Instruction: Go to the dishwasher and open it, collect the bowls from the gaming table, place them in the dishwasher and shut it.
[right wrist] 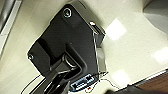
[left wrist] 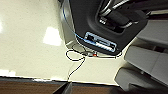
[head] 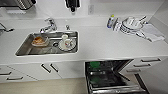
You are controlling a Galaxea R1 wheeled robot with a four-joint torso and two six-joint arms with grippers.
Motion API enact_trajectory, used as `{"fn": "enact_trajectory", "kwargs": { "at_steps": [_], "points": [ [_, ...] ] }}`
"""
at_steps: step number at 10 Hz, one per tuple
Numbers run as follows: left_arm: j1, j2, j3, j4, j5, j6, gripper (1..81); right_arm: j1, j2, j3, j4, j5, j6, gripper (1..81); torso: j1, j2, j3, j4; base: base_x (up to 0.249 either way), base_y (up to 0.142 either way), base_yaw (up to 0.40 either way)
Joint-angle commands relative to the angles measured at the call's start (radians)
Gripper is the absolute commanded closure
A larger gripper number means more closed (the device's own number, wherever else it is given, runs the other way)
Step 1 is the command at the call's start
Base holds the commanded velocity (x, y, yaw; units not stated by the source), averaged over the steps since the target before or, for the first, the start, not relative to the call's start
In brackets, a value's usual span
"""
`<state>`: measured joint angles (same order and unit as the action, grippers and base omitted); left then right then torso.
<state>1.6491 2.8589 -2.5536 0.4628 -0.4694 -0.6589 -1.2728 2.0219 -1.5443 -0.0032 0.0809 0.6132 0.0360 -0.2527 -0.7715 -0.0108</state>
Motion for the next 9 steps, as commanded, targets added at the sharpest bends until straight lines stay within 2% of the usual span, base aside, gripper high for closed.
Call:
{"fn": "enact_trajectory", "kwargs": {
  "at_steps": [1,2,4,9],
  "points": [
    [0.047,-0.012,0.003,-0.002,0.061,-0.017,1.0,-0.036,-0.003,-0.014,-0.006,-0.041,0.000,1.0,0.063,-0.098,0.000,0.000,0.000,0.000,0.000],
    [0.041,-0.013,-0.003,-0.024,0.061,-0.047,1.0,-0.038,0.020,-0.032,-0.003,-0.041,0.005,1.0,0.080,-0.126,0.000,0.000,0.000,0.000,0.000],
    [0.034,-0.012,-0.022,-0.055,0.061,-0.077,1.0,-0.035,0.066,-0.057,0.008,-0.041,0.016,1.0,0.123,-0.196,0.000,0.000,0.000,0.000,0.000],
    [0.035,-0.009,-0.037,-0.072,0.061,-0.079,1.0,-0.021,0.163,-0.177,0.035,-0.041,0.152,1.0,0.237,-0.379,0.002,0.000,0.000,0.000,0.000]
  ]
}}
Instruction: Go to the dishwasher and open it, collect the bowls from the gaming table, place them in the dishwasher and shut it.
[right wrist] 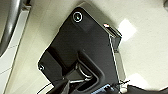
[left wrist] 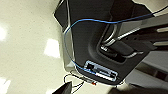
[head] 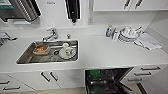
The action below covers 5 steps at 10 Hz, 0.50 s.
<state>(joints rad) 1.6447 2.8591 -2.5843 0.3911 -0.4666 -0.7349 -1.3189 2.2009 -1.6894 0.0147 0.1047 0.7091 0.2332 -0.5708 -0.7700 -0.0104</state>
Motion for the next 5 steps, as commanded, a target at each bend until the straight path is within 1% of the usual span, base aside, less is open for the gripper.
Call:
{"fn": "enact_trajectory", "kwargs": {
  "at_steps": [1,3,5],
  "points": [
    [0.040,-0.007,-0.008,0.000,0.059,-0.003,1.0,0.031,0.001,-0.062,0.018,-0.063,0.097,1.0,0.062,-0.097,0.000,0.000,0.000,0.000,0.000],
    [0.039,-0.006,-0.008,0.000,0.059,-0.003,1.0,0.034,0.022,-0.108,0.018,-0.065,0.154,1.0,0.108,-0.170,0.000,0.000,0.000,0.000,0.000],
    [0.039,-0.003,-0.008,0.000,0.059,-0.003,1.0,0.029,0.051,-0.154,0.019,-0.065,0.180,1.0,0.151,-0.239,0.001,0.000,0.000,0.000,0.000]
  ]
}}
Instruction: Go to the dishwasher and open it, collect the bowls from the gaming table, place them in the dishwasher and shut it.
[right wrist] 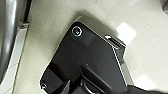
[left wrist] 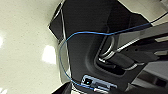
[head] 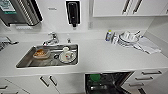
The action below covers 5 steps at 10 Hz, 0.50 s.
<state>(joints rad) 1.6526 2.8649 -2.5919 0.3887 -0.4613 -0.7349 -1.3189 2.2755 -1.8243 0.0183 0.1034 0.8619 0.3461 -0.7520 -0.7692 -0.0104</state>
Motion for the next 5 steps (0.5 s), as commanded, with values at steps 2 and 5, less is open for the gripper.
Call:
{"fn": "enact_trajectory", "kwargs": {
  "at_steps": [2,5],
  "points": [
    [0.031,-0.004,-0.001,0.004,0.055,-0.001,1.0,0.058,-0.005,-0.045,0.014,-0.062,0.097,1.0,0.084,-0.131,0.000,0.000,0.000,0.000,0.000],
    [0.031,-0.008,-0.001,0.002,0.070,-0.003,1.0,0.112,0.029,-0.102,0.015,-0.024,0.207,1.0,0.151,-0.238,0.001,0.000,0.000,0.000,0.000]
  ]
}}
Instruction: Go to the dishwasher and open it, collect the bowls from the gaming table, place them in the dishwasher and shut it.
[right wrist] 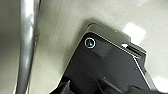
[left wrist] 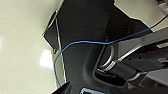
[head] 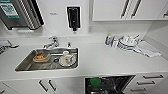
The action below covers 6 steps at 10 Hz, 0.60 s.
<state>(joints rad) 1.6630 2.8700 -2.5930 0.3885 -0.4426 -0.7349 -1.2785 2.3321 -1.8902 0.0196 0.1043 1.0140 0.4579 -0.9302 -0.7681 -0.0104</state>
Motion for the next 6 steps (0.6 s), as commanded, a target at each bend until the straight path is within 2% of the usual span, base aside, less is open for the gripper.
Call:
{"fn": "enact_trajectory", "kwargs": {
  "at_steps": [1,3,4,6],
  "points": [
    [0.021,-0.014,0.001,0.003,0.051,-0.003,1.0,0.096,-0.017,-0.061,0.014,-0.017,0.089,1.0,0.060,-0.093,0.000,0.000,0.000,0.000,0.000],
    [0.021,-0.014,0.001,0.003,0.053,-0.003,1.0,0.138,-0.020,-0.067,0.014,-0.015,0.159,1.0,0.108,-0.168,0.000,0.000,0.000,0.000,0.000],
    [0.021,-0.014,0.001,0.003,0.053,-0.003,1.0,0.153,-0.023,-0.065,0.014,-0.003,0.185,1.0,0.066,-0.105,0.000,0.000,0.000,0.000,0.000],
    [0.021,-0.014,0.001,0.003,0.079,-0.003,1.0,0.187,-0.058,-0.039,0.014,0.068,0.225,1.0,0.093,-0.151,0.001,0.000,0.000,0.000,0.000]
  ]
}}
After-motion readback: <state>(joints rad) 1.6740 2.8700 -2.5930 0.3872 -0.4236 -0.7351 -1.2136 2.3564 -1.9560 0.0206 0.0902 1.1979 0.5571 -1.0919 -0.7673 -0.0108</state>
